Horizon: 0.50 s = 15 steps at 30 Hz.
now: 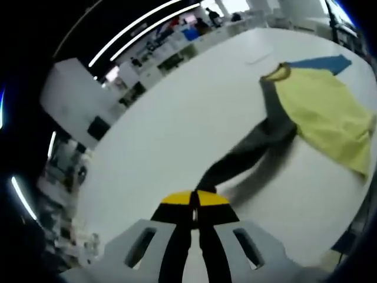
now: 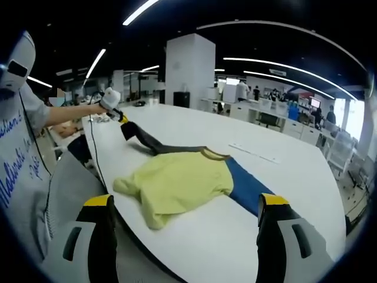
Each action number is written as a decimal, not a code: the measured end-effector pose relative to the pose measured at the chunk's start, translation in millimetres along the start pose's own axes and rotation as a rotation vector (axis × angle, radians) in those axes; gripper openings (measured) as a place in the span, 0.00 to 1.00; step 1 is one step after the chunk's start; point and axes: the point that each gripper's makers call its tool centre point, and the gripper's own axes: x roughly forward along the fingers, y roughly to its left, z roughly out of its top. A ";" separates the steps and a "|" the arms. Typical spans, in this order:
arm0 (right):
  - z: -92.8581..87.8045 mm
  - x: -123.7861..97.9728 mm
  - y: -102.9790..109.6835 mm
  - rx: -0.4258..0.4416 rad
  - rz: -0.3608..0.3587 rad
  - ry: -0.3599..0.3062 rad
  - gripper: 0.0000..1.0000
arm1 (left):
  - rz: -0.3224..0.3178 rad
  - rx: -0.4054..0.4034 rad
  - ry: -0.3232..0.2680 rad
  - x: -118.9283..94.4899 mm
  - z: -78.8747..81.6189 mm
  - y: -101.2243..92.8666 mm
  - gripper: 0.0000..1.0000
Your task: Fold the garment on the visible template until the final outline fits inside the template.
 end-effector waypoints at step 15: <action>0.5 2.7 1.3 0.012 -0.012 0.012 1.00 | 0.065 0.111 -0.015 10.7 9.9 27.5 0.00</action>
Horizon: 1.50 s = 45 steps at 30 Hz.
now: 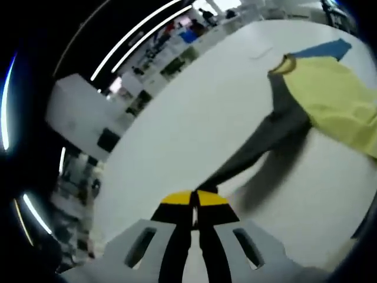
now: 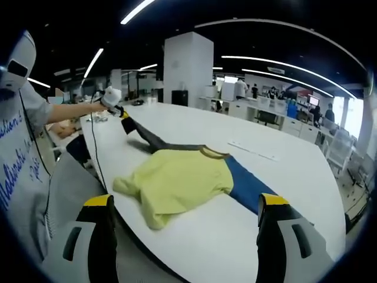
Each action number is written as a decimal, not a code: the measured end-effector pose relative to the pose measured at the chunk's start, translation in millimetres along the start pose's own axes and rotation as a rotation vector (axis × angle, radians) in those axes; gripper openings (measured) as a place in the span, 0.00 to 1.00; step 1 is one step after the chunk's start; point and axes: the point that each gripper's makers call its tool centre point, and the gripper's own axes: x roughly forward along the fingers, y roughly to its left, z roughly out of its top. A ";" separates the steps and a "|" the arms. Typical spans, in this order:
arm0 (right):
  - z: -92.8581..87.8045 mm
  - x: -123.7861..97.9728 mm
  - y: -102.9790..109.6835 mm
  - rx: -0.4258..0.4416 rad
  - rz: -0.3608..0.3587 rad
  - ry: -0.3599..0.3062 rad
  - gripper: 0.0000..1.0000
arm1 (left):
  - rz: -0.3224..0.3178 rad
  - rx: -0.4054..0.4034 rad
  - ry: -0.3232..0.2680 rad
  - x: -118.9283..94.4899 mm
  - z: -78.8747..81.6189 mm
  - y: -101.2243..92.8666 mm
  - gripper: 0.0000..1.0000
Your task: Fold the garment on the visible template until the final outline fits inside the template.
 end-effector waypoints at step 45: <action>-3.7 5.9 9.9 -0.014 0.026 0.018 1.00 | -0.123 0.060 0.123 -7.5 -71.8 -65.2 0.00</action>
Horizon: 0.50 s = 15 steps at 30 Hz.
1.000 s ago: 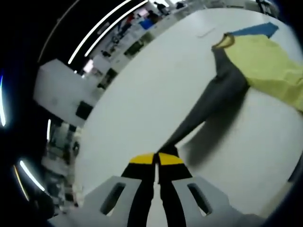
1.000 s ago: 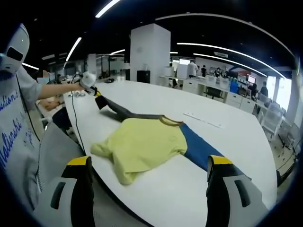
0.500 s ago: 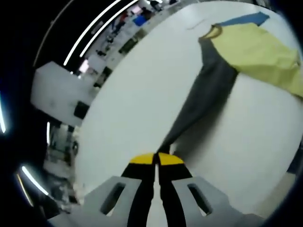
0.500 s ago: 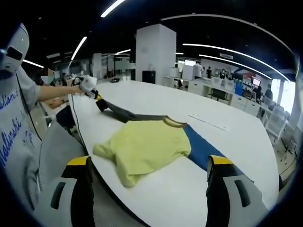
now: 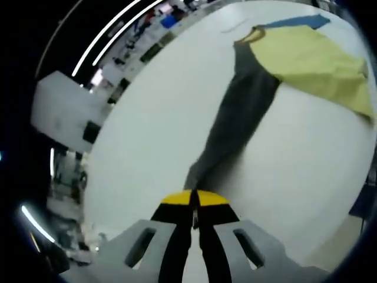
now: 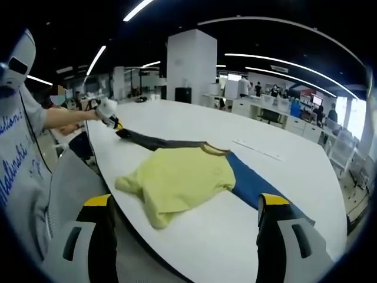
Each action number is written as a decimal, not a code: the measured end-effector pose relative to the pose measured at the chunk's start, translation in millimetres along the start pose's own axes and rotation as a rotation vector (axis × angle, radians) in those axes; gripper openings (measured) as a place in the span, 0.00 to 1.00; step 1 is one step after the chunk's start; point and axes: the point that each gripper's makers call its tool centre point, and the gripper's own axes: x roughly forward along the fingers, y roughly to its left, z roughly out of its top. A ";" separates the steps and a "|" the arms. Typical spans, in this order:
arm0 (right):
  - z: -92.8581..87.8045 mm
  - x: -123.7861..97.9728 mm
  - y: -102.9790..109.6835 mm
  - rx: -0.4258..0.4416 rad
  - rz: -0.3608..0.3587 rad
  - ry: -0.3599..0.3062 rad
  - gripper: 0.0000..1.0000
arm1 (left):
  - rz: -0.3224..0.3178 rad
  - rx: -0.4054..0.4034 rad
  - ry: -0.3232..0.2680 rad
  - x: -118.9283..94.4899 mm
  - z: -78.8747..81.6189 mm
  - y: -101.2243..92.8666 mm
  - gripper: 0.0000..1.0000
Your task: Fold the garment on the visible template until the final outline fits inside the template.
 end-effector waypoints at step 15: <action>0.2 1.9 4.8 -0.005 0.026 -0.008 1.00 | -0.076 -0.063 0.003 -2.4 -10.3 -51.6 0.00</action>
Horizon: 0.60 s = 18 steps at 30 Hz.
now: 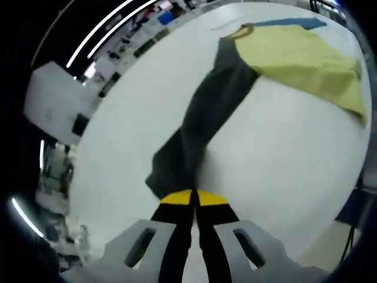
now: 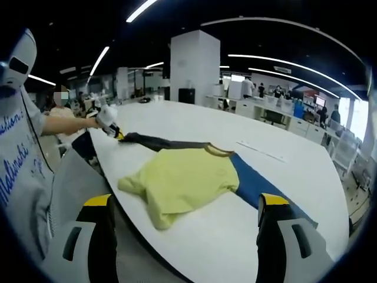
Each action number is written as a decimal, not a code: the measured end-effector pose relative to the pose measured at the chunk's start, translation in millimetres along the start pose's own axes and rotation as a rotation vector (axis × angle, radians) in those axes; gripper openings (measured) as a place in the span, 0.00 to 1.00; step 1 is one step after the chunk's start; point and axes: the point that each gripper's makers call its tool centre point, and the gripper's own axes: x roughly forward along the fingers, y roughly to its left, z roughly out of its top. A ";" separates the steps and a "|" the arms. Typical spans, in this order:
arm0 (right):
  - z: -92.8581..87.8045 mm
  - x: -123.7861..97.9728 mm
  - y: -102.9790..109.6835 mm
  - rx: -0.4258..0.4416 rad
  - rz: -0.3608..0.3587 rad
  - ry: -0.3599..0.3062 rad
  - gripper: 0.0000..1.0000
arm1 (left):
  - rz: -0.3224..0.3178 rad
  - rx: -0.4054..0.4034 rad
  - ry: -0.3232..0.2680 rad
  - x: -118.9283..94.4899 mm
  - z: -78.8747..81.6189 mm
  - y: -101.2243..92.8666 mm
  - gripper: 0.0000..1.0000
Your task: Fold the garment on the visible template until the final outline fits inside the template.
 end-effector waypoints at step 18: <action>2.0 1.1 1.7 -0.012 0.012 0.001 1.00 | -0.063 -0.027 -0.071 8.6 35.4 -38.6 0.00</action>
